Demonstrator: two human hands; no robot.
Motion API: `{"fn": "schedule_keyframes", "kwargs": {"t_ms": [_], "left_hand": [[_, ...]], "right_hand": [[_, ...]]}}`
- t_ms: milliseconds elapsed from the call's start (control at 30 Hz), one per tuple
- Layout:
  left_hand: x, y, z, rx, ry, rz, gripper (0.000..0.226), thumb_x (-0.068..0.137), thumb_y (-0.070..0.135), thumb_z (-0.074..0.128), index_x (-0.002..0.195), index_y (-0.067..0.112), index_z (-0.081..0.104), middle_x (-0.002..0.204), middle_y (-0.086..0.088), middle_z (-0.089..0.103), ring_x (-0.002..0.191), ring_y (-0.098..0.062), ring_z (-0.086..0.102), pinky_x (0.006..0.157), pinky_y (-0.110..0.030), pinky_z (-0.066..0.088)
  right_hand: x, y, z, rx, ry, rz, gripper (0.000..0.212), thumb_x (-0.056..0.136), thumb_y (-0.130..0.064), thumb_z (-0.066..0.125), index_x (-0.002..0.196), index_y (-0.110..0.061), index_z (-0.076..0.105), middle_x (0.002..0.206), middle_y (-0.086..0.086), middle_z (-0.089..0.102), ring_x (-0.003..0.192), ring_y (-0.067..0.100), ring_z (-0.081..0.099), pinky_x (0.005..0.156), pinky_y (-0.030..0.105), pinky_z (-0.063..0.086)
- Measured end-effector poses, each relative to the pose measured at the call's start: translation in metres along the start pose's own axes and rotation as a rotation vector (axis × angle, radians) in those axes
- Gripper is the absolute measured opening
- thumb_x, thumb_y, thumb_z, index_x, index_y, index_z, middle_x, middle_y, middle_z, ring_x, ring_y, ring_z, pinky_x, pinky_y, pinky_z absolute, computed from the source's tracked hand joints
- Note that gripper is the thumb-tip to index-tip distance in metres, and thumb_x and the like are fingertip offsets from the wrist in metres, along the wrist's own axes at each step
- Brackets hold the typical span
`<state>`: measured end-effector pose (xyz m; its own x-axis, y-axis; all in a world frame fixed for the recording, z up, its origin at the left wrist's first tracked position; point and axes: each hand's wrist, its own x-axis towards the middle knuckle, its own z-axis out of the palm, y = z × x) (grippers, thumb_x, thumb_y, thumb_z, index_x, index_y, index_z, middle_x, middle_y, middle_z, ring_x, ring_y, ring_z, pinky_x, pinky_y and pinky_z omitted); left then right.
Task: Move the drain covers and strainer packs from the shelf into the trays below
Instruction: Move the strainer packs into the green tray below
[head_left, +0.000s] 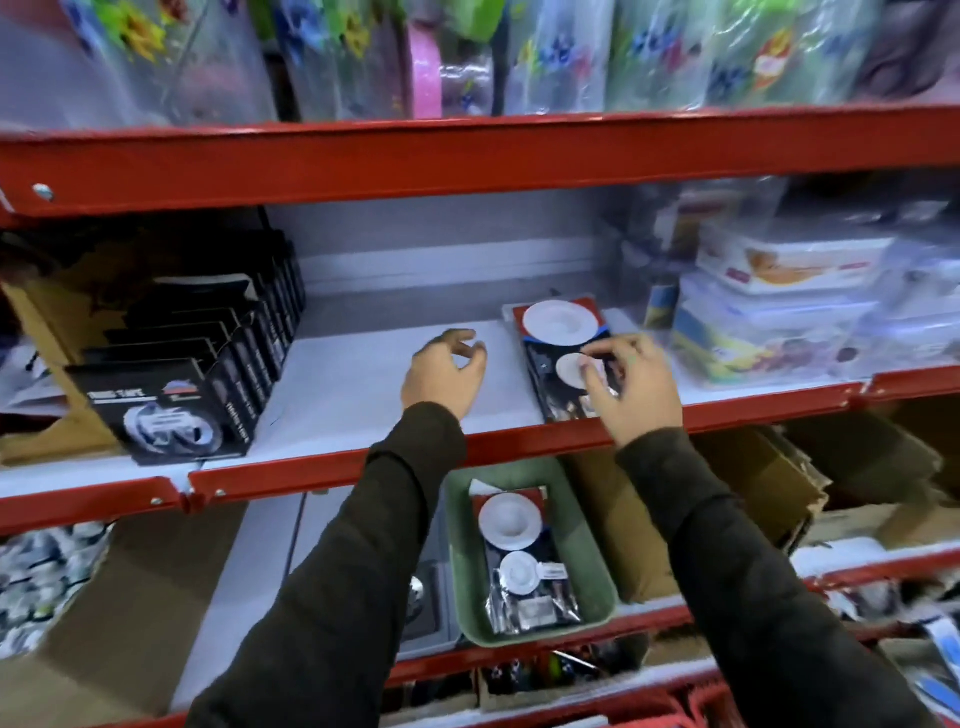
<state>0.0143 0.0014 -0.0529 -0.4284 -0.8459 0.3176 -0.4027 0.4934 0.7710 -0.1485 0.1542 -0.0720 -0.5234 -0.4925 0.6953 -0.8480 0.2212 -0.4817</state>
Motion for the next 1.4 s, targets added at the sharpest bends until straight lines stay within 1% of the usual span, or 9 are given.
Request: {"fn": "schedule_keyframes", "kwargs": {"t_ms": [100,233,633,700,767,833,933,1067,1400], "left_hand": [[0.013,0.027,0.041,0.006,-0.222,-0.138,0.041,0.093,0.039,0.058,0.126,0.018,0.067,0.126,-0.003,0.069,0.117,-0.025,0.064,0.102,-0.027,0.047],[0.020,0.039,0.078,0.131,-0.346,-0.289,0.046,0.089,0.040,0.061,0.123,0.009,0.066,0.130,-0.014,0.066,0.119,-0.033,0.062,0.101,-0.034,0.051],[0.009,0.057,0.072,-0.284,-0.008,-0.385,0.035,0.085,0.019,0.067,0.118,0.012,0.069,0.123,-0.007,0.071,0.113,-0.026,0.067,0.103,-0.035,0.053],[0.003,0.063,0.059,-0.302,0.004,-0.361,0.036,0.085,0.020,0.067,0.120,0.012,0.070,0.120,-0.007,0.073,0.105,-0.024,0.070,0.092,-0.034,0.059],[-0.014,0.063,0.043,-0.336,0.015,-0.334,0.033,0.085,0.019,0.068,0.117,0.011,0.073,0.111,-0.006,0.074,0.084,-0.017,0.069,0.065,-0.021,0.059],[-0.037,0.059,0.030,-0.362,-0.006,-0.323,0.031,0.085,0.016,0.070,0.114,0.007,0.074,0.103,-0.007,0.074,0.076,-0.013,0.065,0.060,-0.015,0.054],[-0.081,0.043,0.012,-0.440,-0.089,-0.330,0.033,0.087,0.003,0.069,0.119,-0.005,0.068,0.103,-0.014,0.071,0.078,-0.013,0.065,0.079,-0.020,0.055],[-0.141,0.018,-0.013,-0.450,-0.349,-0.385,0.022,0.089,0.002,0.067,0.108,0.013,0.064,0.089,-0.004,0.070,0.051,-0.002,0.067,0.047,-0.018,0.056],[-0.213,-0.050,0.016,-0.285,-0.820,-0.655,0.023,0.091,-0.003,0.063,0.103,0.016,0.057,0.084,0.000,0.071,0.046,-0.012,0.070,0.051,-0.027,0.061]], "right_hand": [[0.031,0.046,-0.006,-0.268,-0.306,0.429,0.048,0.091,-0.036,0.056,0.132,-0.012,0.057,0.134,0.023,0.053,0.124,0.041,0.049,0.106,0.042,0.040],[0.042,0.071,-0.005,-0.188,-0.499,0.552,0.045,0.091,-0.032,0.057,0.129,-0.008,0.060,0.135,0.020,0.059,0.125,0.037,0.054,0.108,0.042,0.043],[0.047,0.069,-0.017,0.510,-0.298,0.669,0.032,0.077,-0.008,0.077,0.107,0.002,0.070,0.097,0.013,0.071,0.077,0.013,0.062,0.072,0.014,0.049],[0.048,0.059,-0.031,0.590,-0.290,0.676,0.024,0.077,-0.011,0.077,0.100,-0.006,0.073,0.084,0.006,0.069,0.064,0.009,0.058,0.052,0.010,0.047],[0.040,0.049,-0.045,0.709,-0.345,0.679,0.010,0.077,-0.009,0.074,0.086,-0.013,0.074,0.087,0.013,0.069,0.072,0.022,0.061,0.063,0.026,0.055],[0.024,0.042,-0.058,0.853,-0.412,0.688,0.014,0.077,-0.002,0.072,0.076,-0.015,0.074,0.084,0.018,0.072,0.076,0.028,0.065,0.077,0.042,0.057],[-0.010,0.042,-0.076,0.911,-0.630,0.641,0.019,0.079,-0.001,0.070,0.076,-0.019,0.076,0.072,0.001,0.077,0.059,0.014,0.070,0.055,0.026,0.057],[-0.058,0.053,-0.091,0.880,-0.967,0.574,0.021,0.080,0.001,0.069,0.090,-0.018,0.071,0.069,0.003,0.075,0.046,0.011,0.063,0.042,0.019,0.047],[-0.160,0.089,-0.066,0.609,-1.440,0.806,0.032,0.082,0.008,0.068,0.106,-0.011,0.061,0.081,0.009,0.072,0.061,0.019,0.065,0.052,0.027,0.058]]}}
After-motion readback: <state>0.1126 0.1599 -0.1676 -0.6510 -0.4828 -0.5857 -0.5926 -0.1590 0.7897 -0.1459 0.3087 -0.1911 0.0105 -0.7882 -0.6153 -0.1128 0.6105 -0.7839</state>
